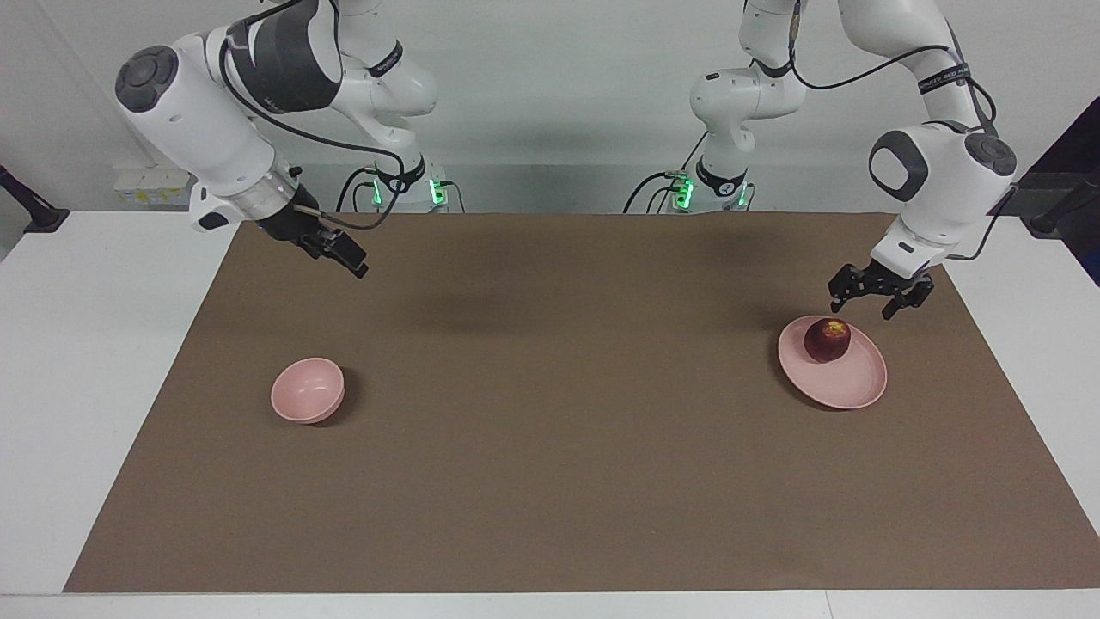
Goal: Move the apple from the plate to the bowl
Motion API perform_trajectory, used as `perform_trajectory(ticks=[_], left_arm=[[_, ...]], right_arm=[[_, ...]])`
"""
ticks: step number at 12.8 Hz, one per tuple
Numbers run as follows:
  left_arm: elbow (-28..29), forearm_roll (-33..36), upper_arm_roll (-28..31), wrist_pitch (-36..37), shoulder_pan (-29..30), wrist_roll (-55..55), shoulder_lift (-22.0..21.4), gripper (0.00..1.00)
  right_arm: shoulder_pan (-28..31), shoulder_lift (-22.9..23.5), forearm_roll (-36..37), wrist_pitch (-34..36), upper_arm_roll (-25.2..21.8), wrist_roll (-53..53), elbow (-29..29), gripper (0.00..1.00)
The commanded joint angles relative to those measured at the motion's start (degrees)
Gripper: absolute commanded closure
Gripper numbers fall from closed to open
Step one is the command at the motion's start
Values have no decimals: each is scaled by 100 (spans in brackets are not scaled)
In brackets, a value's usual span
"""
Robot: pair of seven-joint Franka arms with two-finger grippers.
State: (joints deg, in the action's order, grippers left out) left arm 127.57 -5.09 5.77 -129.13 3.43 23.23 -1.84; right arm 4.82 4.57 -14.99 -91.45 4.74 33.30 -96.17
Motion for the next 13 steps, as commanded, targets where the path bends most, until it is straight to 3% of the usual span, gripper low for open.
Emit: perform_trajectory(ticks=[1, 4, 8, 11, 12, 13], left_arm=[[190, -343, 3, -550, -193, 51, 148, 0], [260, -362, 3, -875, -247, 33, 316, 0], [374, -362, 3, -1061, -317, 24, 413, 4], [357, -362, 3, -895, -308, 76, 404, 71], [322, -353, 3, -868, -317, 129, 404, 84], [217, -344, 3, -824, -308, 260, 387, 90]], right_arm=[[-7, 131, -696, -110, 26, 798, -95, 0], [-218, 307, -1461, -328, 26, 1783, -191, 0], [-517, 255, -2262, -961, 26, 2093, -805, 0], [-622, 290, -2797, -1050, 26, 2111, -1043, 0], [-788, 299, -3008, -1190, 18, 2128, -1148, 0], [-868, 290, -3254, -1391, 26, 2198, -1306, 0]])
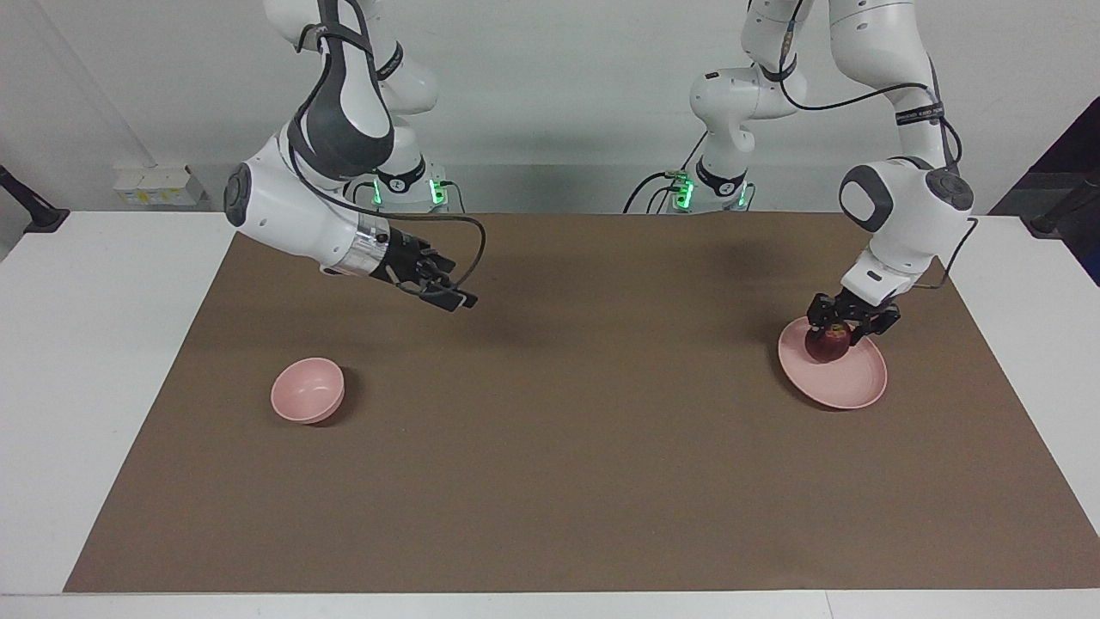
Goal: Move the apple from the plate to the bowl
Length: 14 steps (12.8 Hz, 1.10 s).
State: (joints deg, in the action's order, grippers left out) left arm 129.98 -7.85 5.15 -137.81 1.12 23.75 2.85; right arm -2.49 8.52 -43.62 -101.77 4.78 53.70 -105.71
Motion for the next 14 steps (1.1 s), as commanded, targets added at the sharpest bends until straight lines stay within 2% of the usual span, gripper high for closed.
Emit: perform_trajectory(ticks=[1, 2, 5, 7, 10, 12, 14], left_arm=[[-139, -68, 57, 131, -103, 313, -92, 95], [-175, -68, 57, 158, -173, 297, -144, 100], [-473, -85, -31, 140, -322, 271, -171, 100], [-658, -234, -49, 367, -534, 200, -215, 100], [-1087, -1680, -40, 939, -1130, -96, -110, 100], [-1177, -2307, -40, 906, -1631, -886, -83, 100], [-1221, -3043, -49, 879, -1966, -1205, -83, 100]], right_arm=[[-207, -131, -706, -535, 23, 280, -519, 0], [-347, -148, -1031, -815, 15, 368, -652, 0], [-742, -131, -1806, -1519, 15, 702, -793, 0], [-1006, -122, -1974, -1906, 15, 974, -794, 0], [-1236, -113, -1984, -2233, 23, 1239, -794, 0], [-1253, -113, -2001, -2259, 15, 1257, -794, 0], [-1280, -122, -2001, -2259, 15, 1291, -794, 0]])
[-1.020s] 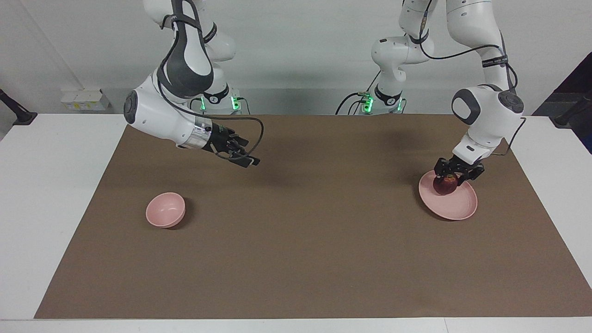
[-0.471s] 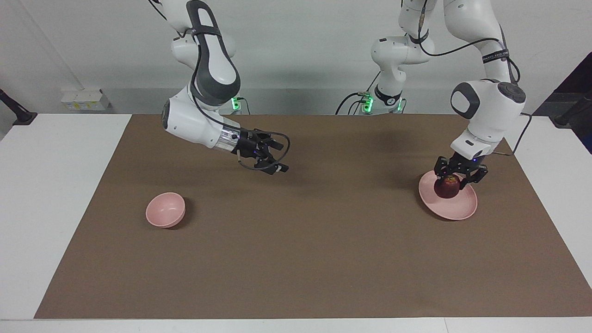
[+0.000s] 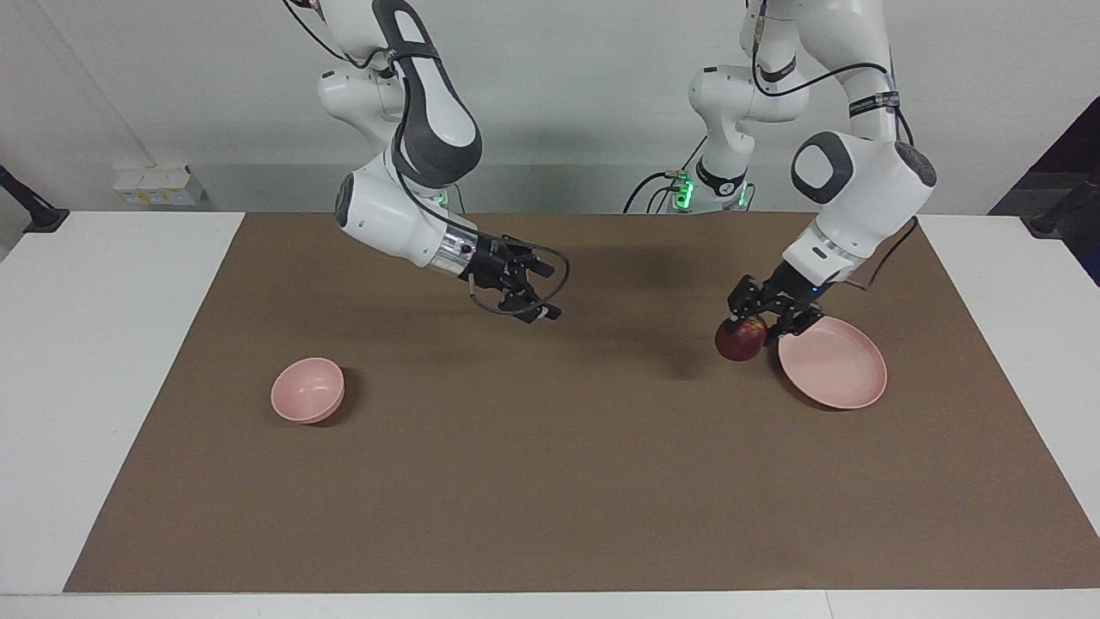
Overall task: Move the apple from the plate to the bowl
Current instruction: 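Lift the apple with the left gripper while the right gripper approaches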
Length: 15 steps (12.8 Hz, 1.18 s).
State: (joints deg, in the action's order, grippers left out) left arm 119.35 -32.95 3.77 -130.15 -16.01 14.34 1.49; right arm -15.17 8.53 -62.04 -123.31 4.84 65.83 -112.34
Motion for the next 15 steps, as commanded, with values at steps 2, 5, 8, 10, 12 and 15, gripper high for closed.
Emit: perform_trajectory(ticks=[2, 5, 8, 10, 12, 15], left_arm=[[-150, -1203, -51, 130, -455, -282, 35, 100], [-149, -1644, -455, 78, -632, -746, 0, 100], [-141, -2320, -702, 51, -623, -810, -52, 100], [-149, -2531, -808, 16, -623, -810, -53, 100], [-149, -2655, -939, -141, -623, -819, -53, 100], [-149, -2787, -1150, -493, -623, -924, -53, 100]], right_arm=[[-30, -124, -159, -123, 16, 123, -139, 0], [-204, -19, -185, -394, 16, 132, -139, 0], [-372, 139, -475, -754, 16, 176, -139, 0], [-434, 219, -554, -879, 16, 158, -113, 0], [-434, 228, -598, -879, 16, 158, -121, 0], [-504, 228, -1072, -1054, 16, 114, -104, 0]])
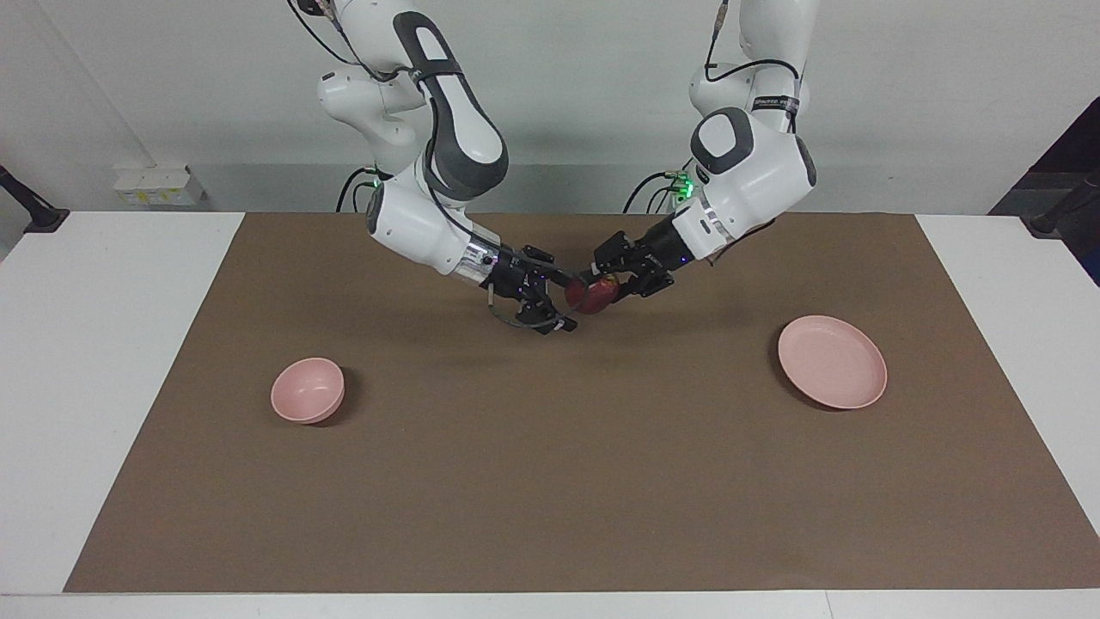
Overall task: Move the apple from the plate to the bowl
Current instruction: 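Close the right gripper on the apple held by the left gripper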
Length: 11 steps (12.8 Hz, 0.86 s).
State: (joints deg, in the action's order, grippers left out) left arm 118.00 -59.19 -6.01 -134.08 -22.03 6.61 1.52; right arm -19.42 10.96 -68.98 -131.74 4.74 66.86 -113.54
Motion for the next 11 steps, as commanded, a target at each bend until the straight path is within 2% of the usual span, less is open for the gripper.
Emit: perform_trajectory(ticks=[1, 5, 7, 8, 9, 10, 11], left_arm=[[-31, -163, -172, -101, -21, -160, -55, 100], [-180, -93, -216, -224, -12, -362, 15, 100], [-172, -93, -278, -216, -12, -371, 6, 100], [-172, -93, -278, -215, -12, -389, 6, 100], [-172, -93, -278, -172, -12, -406, 6, 100], [-180, -93, -278, -172, -12, -415, 6, 100], [-180, -93, -278, -163, -12, -424, 6, 100]], right_arm=[[-88, -15, -519, -220, 27, 3, 34, 0], [-88, 12, -581, -132, 27, -85, 130, 0], [-88, 29, -835, -133, 27, -102, 157, 0], [-97, 29, -880, -141, 18, -103, 174, 14], [-97, 12, -880, -141, 27, -137, 218, 63], [-97, 12, -811, -159, 18, -138, 288, 100], [-97, 3, -793, -168, 18, -155, 289, 100]])
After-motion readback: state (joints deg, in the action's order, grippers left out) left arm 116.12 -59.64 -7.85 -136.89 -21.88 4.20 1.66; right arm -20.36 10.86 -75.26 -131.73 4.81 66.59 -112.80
